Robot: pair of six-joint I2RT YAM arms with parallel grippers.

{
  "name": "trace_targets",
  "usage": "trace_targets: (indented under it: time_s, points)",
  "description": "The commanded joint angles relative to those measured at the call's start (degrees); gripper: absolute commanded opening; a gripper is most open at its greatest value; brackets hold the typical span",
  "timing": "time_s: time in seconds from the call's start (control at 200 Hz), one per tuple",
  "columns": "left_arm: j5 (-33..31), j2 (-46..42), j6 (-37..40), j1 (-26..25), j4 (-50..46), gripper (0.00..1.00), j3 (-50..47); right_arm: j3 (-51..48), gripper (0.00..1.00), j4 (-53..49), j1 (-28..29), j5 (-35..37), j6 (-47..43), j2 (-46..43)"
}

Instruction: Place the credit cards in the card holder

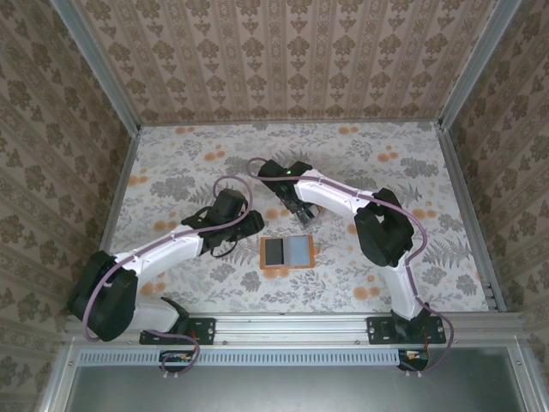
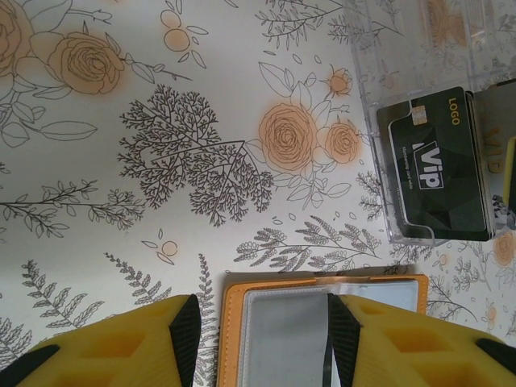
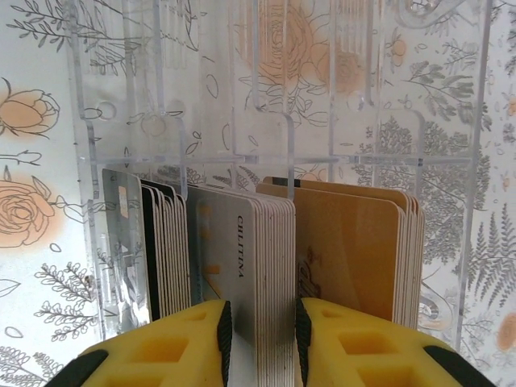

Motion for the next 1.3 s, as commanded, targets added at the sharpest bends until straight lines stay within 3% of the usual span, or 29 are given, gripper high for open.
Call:
trace_targets:
  time_s: [0.0,0.49,0.955,1.295]
  points:
    - [-0.59,-1.53,-0.99,0.55,0.18,0.49,-0.85,0.95,0.32,-3.29,0.69,5.72,1.0,1.61]
    - [-0.17,-1.62,-1.23,0.86,0.53,0.5,-1.18,0.26,0.31,-2.89,1.06,10.8,0.12,-0.23]
    - [0.19,-1.43,-1.51,0.89,0.53,0.5,-1.26,0.58,0.15,-3.39,1.02,9.27,-0.08,-1.84]
    - [0.44,-1.27,-1.69,0.89,0.22,0.5,-0.92,0.85,0.12,-3.98,0.84,6.36,0.12,-3.88]
